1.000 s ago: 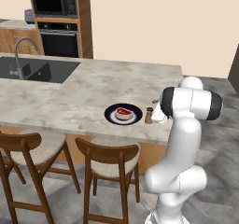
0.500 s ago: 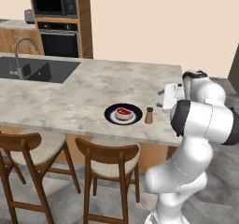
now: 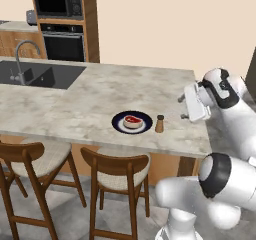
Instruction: Retrieve the shaker from the cabinet and place it next the steak on a plate on the dining table.
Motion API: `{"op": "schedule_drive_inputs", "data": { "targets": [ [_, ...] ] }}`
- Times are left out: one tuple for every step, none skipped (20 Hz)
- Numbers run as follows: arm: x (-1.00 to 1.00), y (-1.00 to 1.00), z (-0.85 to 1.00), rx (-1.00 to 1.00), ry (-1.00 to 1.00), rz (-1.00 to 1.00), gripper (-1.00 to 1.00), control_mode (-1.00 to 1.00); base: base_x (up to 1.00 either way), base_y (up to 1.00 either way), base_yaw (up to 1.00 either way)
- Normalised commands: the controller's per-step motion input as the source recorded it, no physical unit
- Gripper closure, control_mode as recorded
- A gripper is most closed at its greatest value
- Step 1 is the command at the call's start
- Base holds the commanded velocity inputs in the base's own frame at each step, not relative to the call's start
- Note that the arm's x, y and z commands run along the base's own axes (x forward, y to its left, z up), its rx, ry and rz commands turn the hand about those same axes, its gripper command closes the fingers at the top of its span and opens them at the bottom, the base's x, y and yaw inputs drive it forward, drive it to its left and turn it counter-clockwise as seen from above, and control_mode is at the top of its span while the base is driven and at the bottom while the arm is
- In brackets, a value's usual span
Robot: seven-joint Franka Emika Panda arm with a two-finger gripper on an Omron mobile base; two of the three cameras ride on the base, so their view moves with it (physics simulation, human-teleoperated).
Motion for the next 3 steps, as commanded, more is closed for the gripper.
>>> {"op": "schedule_drive_inputs", "data": {
  "targets": [
    [-1.0, 0.0, 0.0, -0.28, -0.29, 0.01, -1.0, -1.0, 0.0, 0.0, 0.0],
    [-1.0, 0.0, 0.0, -0.25, -0.37, 0.01, -1.0, -1.0, 0.0, 0.0, 0.0],
    [-1.0, 0.0, 0.01, -0.2, -0.41, 0.01, -1.0, -1.0, 0.0, 0.0, 0.0]
  ]
}}
